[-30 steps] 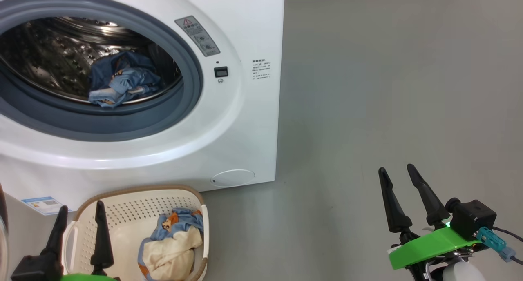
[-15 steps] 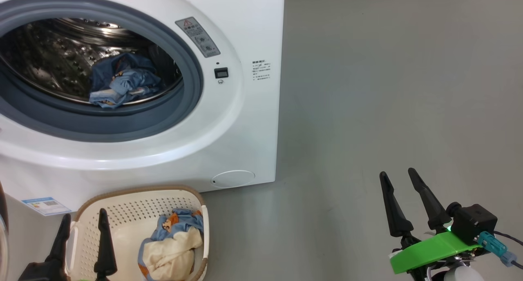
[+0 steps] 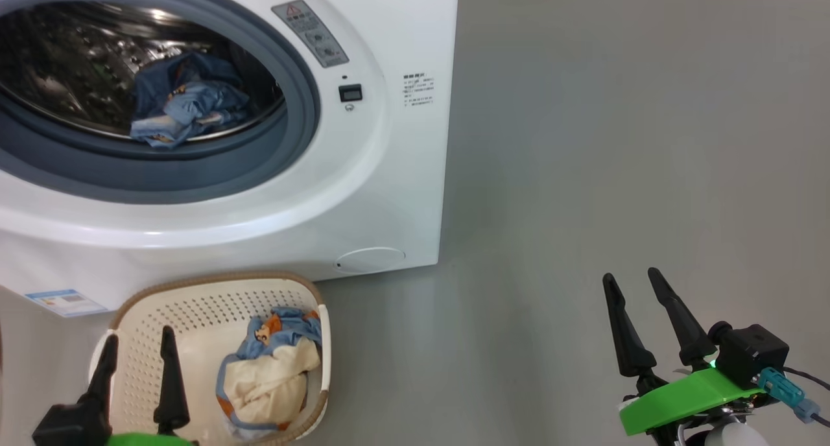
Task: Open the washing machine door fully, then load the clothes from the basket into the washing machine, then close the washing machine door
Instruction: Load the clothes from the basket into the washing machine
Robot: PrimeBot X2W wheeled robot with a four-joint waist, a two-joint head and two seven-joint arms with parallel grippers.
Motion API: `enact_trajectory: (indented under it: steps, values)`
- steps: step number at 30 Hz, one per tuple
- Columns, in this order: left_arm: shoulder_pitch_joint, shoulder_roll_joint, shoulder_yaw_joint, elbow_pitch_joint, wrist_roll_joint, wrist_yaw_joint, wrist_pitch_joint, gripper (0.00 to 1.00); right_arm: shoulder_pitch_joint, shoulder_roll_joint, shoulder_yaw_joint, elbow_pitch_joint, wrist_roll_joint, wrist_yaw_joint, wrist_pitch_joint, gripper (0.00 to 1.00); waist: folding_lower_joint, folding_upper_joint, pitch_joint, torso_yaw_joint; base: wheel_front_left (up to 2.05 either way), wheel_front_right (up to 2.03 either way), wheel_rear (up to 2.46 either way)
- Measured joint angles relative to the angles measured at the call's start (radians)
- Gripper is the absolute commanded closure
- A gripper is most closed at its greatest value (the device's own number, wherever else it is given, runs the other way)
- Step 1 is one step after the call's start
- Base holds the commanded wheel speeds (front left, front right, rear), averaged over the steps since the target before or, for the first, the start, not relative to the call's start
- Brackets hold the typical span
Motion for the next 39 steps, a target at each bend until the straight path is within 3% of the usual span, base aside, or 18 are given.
enact_trajectory:
  steps: [17, 26, 33, 39]
  values:
    - [-0.242, 0.001, 0.021, 0.221, -0.002, -0.060, 0.000, 0.00, -0.074, -0.004, 0.000, -0.023, 0.000, 0.000, 0.000, 0.00, 0.0001, 0.0000, 0.206, -0.026, 0.00, 0.00, 0.00]
    - [-0.414, 0.062, 0.007, 0.446, -0.008, -0.094, 0.000, 0.00, -0.133, -0.001, -0.002, -0.042, 0.000, 0.000, 0.000, 0.00, 0.0001, 0.0000, 0.338, -0.044, 0.00, 0.00, 0.00]
    - [-0.555, 0.127, -0.064, 0.657, -0.032, -0.103, 0.000, 0.00, -0.179, -0.001, -0.003, -0.058, -0.002, 0.000, 0.000, 0.00, 0.0000, 0.0000, 0.450, -0.061, 0.00, 0.00, 0.00]
    - [-0.627, 0.145, -0.160, 0.785, -0.061, -0.104, 0.003, 0.00, -0.197, 0.002, -0.005, -0.072, -0.004, 0.000, 0.000, 0.00, 0.0000, 0.0000, 0.534, -0.076, 0.00, 0.00, 0.00]
